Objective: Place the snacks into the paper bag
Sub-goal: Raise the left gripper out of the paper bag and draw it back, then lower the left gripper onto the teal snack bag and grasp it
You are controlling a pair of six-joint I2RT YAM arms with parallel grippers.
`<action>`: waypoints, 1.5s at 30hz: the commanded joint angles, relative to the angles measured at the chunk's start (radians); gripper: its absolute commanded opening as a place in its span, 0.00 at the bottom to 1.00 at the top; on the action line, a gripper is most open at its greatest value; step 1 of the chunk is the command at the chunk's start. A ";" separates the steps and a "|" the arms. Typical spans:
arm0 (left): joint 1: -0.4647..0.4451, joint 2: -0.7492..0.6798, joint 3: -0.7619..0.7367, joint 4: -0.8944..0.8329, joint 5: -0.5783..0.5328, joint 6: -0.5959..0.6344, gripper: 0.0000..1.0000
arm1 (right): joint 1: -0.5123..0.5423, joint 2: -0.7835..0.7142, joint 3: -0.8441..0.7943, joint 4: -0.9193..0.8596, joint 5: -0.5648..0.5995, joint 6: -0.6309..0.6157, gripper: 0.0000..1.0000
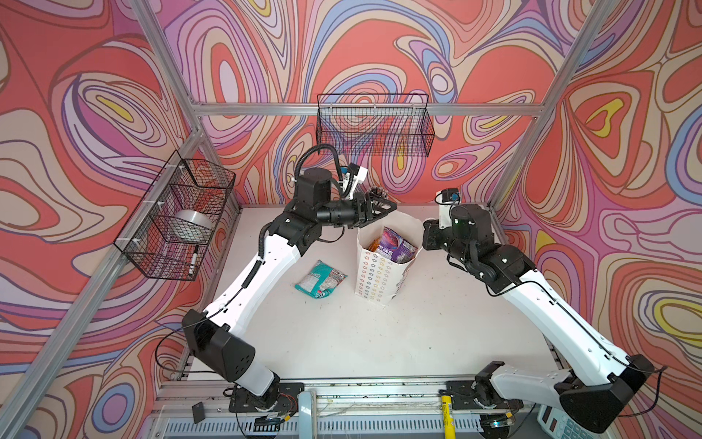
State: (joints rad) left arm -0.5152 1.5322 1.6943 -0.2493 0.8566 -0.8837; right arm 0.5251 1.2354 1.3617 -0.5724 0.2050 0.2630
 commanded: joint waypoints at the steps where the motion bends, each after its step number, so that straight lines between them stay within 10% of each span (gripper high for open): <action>1: -0.008 -0.073 -0.010 -0.022 0.008 0.031 0.55 | 0.001 0.012 0.023 0.033 0.000 -0.012 0.00; 9: -0.002 -0.248 -0.081 -0.547 -0.629 0.311 0.85 | -0.004 0.018 0.032 0.040 -0.004 -0.022 0.00; 12: 0.001 -0.306 -0.172 -0.583 -0.748 0.320 1.00 | -0.053 0.023 0.043 0.040 -0.083 0.009 0.00; 19: 0.014 -0.394 -0.368 -0.607 -0.958 0.266 1.00 | -0.063 0.103 0.152 0.005 -0.048 0.019 0.00; 45: 0.269 0.015 -0.712 -0.294 -0.693 -0.026 1.00 | -0.068 0.033 0.057 0.060 -0.064 0.001 0.00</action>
State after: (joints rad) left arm -0.2569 1.5211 0.9901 -0.6029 0.1307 -0.8623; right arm 0.4629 1.2972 1.4250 -0.5678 0.1528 0.2741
